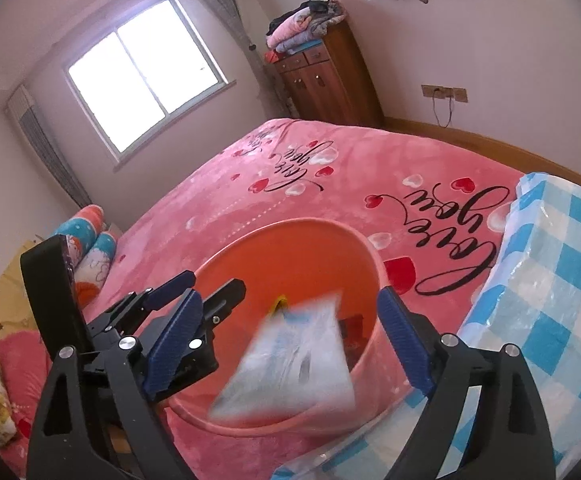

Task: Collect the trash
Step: 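Open both tools over the orange bucket to drop the bag and packet, then move both tools back over the table toward the blue tissue pack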

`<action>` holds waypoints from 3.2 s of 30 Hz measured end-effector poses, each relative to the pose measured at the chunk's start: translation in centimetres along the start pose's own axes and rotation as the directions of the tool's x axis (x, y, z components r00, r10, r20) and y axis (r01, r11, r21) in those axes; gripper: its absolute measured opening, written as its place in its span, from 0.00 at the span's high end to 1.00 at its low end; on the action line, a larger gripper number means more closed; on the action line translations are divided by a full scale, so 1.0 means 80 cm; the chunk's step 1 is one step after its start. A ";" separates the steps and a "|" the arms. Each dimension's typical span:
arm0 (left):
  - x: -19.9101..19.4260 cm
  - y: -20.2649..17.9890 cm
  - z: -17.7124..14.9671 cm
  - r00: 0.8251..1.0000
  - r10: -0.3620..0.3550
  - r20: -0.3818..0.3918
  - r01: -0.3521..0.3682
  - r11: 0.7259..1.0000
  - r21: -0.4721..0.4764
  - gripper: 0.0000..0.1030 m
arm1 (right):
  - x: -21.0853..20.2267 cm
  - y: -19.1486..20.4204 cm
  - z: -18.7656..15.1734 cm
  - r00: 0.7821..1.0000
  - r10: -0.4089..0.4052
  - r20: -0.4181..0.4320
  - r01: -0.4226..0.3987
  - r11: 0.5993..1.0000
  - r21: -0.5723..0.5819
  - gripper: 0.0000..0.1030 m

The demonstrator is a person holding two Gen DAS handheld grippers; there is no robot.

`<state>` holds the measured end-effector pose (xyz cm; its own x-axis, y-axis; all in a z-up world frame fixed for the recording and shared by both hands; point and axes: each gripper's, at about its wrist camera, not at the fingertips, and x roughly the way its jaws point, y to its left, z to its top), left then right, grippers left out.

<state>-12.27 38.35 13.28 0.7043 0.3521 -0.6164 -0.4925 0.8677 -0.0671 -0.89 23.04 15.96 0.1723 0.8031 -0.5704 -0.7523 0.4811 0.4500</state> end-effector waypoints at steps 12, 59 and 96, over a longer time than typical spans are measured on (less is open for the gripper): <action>-0.006 -0.004 -0.001 1.000 0.018 0.010 -0.019 1.000 0.005 0.20 | -0.042 -0.025 -0.019 0.995 -0.083 0.056 0.081 0.996 0.033 0.14; -0.038 -0.223 -0.047 0.989 -0.145 -0.038 0.149 0.949 0.279 0.08 | -0.212 -0.134 -0.165 0.883 -0.422 0.205 0.412 0.906 0.094 0.09; 0.050 -0.569 -0.155 0.819 -0.399 -0.412 0.553 0.740 0.383 0.08 | -0.419 -0.390 -0.281 0.651 -0.728 0.218 0.517 0.634 0.576 0.09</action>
<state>6.64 -4.09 4.15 0.5632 -0.2020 -0.8012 0.2209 0.9712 -0.0896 2.51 -26.79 5.62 0.7978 0.2490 -0.5492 -0.0220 0.9222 0.3861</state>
